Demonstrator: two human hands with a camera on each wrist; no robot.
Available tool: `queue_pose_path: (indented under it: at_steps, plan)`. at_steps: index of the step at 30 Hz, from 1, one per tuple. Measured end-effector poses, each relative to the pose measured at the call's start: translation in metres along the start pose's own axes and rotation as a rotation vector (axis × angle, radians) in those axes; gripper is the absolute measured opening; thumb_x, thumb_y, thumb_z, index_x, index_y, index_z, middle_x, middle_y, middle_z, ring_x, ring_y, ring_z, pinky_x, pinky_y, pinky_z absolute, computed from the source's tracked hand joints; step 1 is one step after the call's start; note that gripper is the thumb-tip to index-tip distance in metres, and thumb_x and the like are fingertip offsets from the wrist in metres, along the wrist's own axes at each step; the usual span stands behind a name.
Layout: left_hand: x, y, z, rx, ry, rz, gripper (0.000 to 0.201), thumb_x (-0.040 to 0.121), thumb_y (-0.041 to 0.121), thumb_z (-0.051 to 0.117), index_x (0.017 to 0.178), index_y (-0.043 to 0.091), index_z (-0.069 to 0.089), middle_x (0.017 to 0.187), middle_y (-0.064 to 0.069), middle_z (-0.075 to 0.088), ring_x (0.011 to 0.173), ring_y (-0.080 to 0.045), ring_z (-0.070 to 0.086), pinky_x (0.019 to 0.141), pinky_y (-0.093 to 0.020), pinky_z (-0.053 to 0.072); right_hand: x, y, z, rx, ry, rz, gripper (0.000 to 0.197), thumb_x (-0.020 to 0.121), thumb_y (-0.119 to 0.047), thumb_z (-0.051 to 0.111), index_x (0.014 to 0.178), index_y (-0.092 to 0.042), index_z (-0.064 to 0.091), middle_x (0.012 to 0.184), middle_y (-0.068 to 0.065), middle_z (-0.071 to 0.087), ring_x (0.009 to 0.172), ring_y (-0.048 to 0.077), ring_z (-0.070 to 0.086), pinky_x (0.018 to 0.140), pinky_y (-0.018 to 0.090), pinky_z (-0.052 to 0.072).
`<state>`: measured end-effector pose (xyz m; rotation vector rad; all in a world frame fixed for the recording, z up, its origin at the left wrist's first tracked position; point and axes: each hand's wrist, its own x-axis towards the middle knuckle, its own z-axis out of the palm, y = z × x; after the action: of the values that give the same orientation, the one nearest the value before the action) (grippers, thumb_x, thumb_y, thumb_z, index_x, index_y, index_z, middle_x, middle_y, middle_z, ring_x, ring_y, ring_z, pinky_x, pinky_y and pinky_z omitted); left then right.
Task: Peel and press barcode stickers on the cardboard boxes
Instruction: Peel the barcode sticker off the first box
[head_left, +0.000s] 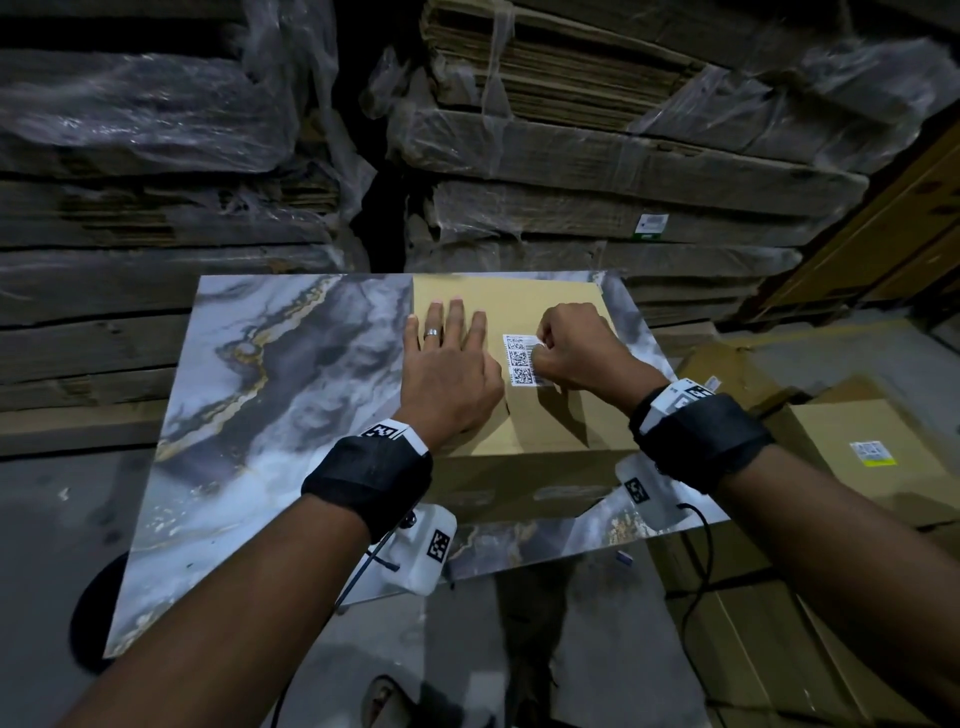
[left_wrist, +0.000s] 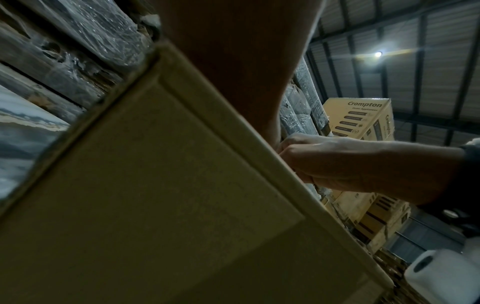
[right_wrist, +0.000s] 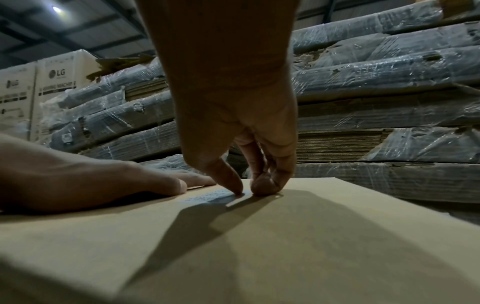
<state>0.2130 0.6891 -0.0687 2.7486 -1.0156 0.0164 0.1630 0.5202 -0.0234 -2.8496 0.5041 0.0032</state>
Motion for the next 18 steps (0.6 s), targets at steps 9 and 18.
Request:
queue_pose_path:
  at_steps: [9,18]
  plan:
    - [0.0,0.0,0.0,0.013,0.007,0.008,0.074,0.092,0.045,0.011,0.161,0.017,0.019,0.168,-0.014,0.014,0.154,-0.034,0.012,0.122,-0.058,0.011,-0.001,-0.006,0.0,0.023,-0.034,0.036,0.012,0.075,-0.011,0.062,0.075,0.0,0.064,0.073,0.016,0.063,0.07,0.035,0.058,0.05,0.031,0.031]
    - [0.001,-0.001,0.001,0.001,0.017,0.009,0.073,0.093,0.046,0.012,0.16,0.017,0.021,0.167,-0.014,0.016,0.154,-0.034,0.014,0.122,-0.058,0.011,-0.015,0.014,0.006,0.091,0.117,-0.054,0.022,0.084,-0.024,0.071,0.08,-0.002,0.07,0.072,0.013,0.063,0.071,0.028,0.054,0.059,0.038,0.041]
